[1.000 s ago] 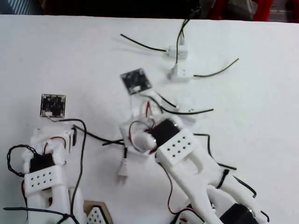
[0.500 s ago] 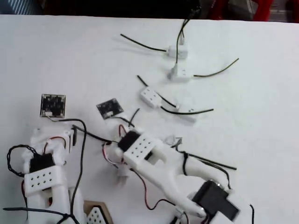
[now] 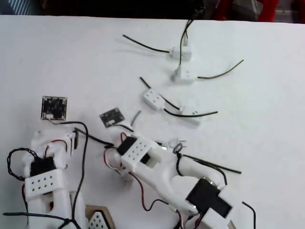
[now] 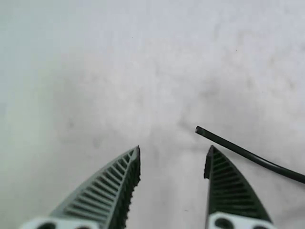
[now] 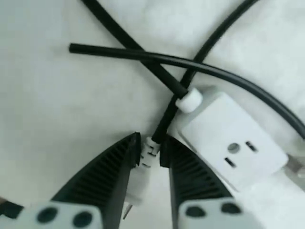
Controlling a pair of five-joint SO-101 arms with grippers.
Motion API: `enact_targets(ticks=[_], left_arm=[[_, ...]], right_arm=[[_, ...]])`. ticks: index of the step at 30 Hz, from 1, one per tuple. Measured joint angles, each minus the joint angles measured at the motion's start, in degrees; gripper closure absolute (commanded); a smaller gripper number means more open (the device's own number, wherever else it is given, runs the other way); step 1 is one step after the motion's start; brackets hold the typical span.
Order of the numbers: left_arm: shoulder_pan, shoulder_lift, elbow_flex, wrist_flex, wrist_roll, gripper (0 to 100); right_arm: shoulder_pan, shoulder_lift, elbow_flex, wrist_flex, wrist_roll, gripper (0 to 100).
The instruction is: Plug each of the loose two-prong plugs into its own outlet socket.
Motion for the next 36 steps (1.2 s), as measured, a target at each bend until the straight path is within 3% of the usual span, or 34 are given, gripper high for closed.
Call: enact_targets(ticks=[12,20,29,36], left_arm=[[0.00,0.00,0.00,0.00,0.00,77],[0.00,0.00,0.00,0.00,0.00,77],[0.00,0.00,0.00,0.00,0.00,77],[0.00,0.00,0.00,0.00,0.00,77]], right_arm=[[7.12,-31.12,0.09,5.98,11.16,98.1],[11.43,-51.60,0.09,9.05,12.31,98.1],[20.40,-55.65,4.22,9.41,17.32,98.1],[17.85,-51.96,14.86,9.41,19.25,88.2]])
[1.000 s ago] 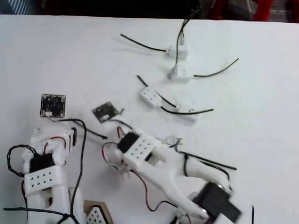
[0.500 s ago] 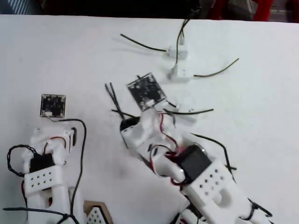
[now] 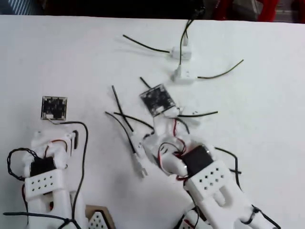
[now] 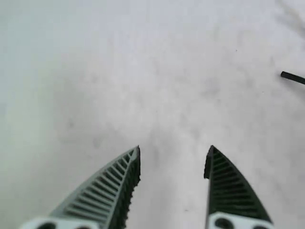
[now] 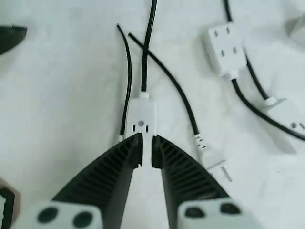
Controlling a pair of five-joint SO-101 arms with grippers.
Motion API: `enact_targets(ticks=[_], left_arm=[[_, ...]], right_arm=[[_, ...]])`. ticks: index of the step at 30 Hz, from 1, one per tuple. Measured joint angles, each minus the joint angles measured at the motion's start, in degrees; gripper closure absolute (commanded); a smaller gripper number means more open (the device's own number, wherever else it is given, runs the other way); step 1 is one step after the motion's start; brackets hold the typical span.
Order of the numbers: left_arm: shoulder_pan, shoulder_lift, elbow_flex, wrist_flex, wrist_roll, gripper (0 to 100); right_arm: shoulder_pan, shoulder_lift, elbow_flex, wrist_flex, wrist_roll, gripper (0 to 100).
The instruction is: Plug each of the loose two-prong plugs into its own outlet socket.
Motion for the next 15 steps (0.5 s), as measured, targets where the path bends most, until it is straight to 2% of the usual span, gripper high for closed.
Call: enact_targets(ticks=[6,15], left_arm=[[0.00,0.00,0.00,0.00,0.00,77],[0.00,0.00,0.00,0.00,0.00,77]], right_arm=[[-8.35,4.92,3.60,-0.62,-2.55,88.6],[-9.23,20.57,3.60,-8.18,-6.95,88.6]])
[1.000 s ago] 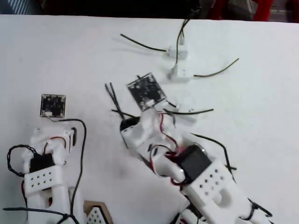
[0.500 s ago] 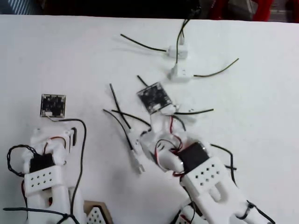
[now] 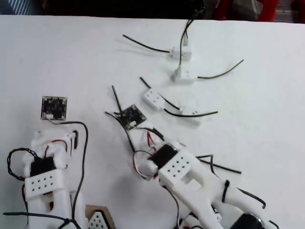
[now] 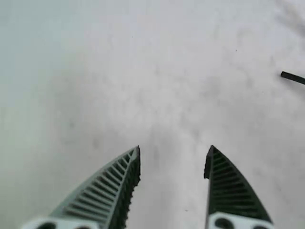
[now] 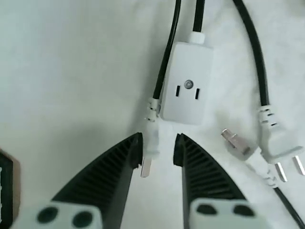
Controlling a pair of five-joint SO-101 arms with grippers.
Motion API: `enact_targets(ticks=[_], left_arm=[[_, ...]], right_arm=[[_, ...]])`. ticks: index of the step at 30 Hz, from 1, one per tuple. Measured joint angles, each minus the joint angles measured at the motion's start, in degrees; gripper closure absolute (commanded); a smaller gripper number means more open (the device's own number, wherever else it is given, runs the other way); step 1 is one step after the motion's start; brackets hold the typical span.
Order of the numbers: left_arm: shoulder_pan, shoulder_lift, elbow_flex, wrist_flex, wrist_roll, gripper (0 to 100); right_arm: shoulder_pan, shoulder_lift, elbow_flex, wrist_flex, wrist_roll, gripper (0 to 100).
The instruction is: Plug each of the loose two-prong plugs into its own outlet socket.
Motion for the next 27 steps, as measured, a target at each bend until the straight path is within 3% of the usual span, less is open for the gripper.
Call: enact_targets(ticks=[20,24,27], left_arm=[[0.00,0.00,0.00,0.00,0.00,77],[0.00,0.00,0.00,0.00,0.00,77],[0.00,0.00,0.00,0.00,0.00,77]], right_arm=[[-2.73,16.00,-4.92,-1.23,-4.48,89.4],[-2.73,16.53,-5.27,-1.23,-4.48,98.3],[-2.73,16.53,-5.27,-0.97,-4.48,97.9]])
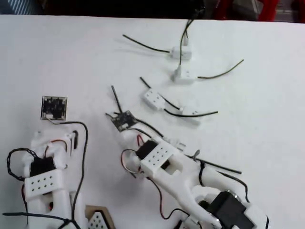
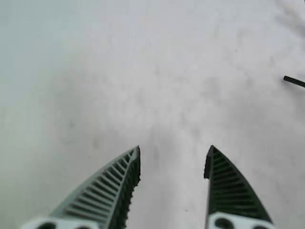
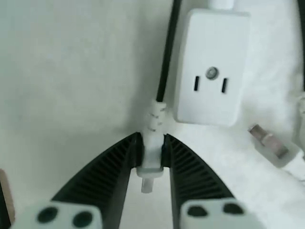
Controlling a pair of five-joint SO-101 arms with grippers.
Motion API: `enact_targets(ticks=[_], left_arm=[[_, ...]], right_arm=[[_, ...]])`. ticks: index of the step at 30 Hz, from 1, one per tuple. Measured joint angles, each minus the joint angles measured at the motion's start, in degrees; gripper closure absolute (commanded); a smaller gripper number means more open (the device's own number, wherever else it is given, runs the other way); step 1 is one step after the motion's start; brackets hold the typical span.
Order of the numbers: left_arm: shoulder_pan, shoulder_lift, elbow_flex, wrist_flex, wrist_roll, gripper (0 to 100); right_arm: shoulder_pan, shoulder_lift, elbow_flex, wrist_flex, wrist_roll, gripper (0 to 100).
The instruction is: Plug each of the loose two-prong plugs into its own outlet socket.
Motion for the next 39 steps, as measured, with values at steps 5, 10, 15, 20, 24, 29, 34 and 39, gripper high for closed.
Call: enact_targets(ticks=[5,10,15,20,24,29,34,39], left_arm=[[0.00,0.00,0.00,0.00,0.00,77],[0.00,0.00,0.00,0.00,0.00,77],[0.00,0.00,0.00,0.00,0.00,77],[0.00,0.00,0.00,0.00,0.00,77],[0.00,0.00,0.00,0.00,0.00,77],[0.00,0.00,0.00,0.00,0.00,77],[0.00,0.00,0.00,0.00,0.00,77],[0.00,0.00,0.00,0.00,0.00,77]], right_arm=[[0.00,-0.97,0.00,0.18,0.00,98.1],[0.00,-1.32,0.00,0.26,0.00,98.1],[0.00,-3.52,-2.02,3.43,1.85,98.1],[0.00,-14.24,-7.56,10.11,3.16,98.1],[0.00,-25.76,-9.49,12.40,3.69,98.1],[0.44,-37.45,-9.49,11.78,6.33,98.1],[3.08,-46.77,-3.43,2.99,10.02,98.1],[5.36,-53.36,9.85,-9.05,11.78,98.1]])
